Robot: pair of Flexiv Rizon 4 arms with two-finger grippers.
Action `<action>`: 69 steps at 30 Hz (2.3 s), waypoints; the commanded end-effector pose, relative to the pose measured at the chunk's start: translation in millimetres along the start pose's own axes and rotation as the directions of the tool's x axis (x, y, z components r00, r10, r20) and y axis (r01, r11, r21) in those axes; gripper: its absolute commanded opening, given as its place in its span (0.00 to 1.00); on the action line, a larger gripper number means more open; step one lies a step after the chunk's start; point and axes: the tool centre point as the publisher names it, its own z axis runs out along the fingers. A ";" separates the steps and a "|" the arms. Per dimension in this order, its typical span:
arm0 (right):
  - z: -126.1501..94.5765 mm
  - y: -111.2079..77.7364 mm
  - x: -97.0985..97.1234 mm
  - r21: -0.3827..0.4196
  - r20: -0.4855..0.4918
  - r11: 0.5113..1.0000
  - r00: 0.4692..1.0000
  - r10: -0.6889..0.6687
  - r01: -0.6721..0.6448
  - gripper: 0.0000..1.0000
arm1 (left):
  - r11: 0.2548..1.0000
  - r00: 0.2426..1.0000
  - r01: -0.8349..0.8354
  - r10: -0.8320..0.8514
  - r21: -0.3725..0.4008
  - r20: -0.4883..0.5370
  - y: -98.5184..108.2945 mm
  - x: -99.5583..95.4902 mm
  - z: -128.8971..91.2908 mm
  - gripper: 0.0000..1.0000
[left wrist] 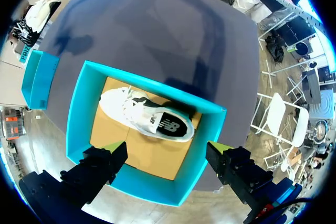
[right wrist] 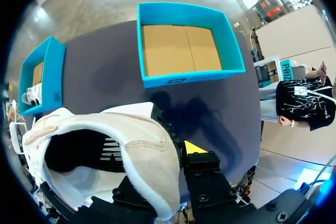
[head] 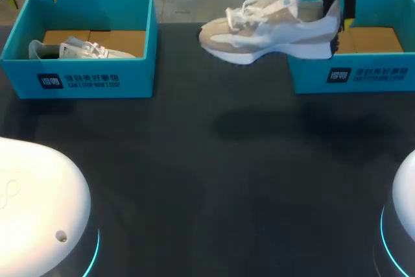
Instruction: Take the shoe out of the shoebox, open the shoe tongue, remove and reinsert the insole, then place the shoe into the shoebox
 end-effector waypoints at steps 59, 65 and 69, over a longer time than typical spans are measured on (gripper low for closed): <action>23.5 -134.6 79.5 0.110 0.080 0.988 0.992 0.099 -0.107 0.00 | 1.000 1.000 -0.001 0.001 0.000 -0.002 0.0 0.5 -0.6 1.00; 23.5 -134.6 79.5 0.110 0.080 0.988 0.992 0.099 -0.107 0.00 | 1.000 1.000 -0.001 0.001 0.000 -0.002 0.0 0.5 -0.6 1.00; 32.4 -133.3 81.7 0.091 0.080 0.989 0.991 0.111 -0.118 0.00 | 1.000 1.000 -0.001 0.001 0.000 -0.002 0.0 0.5 -0.6 1.00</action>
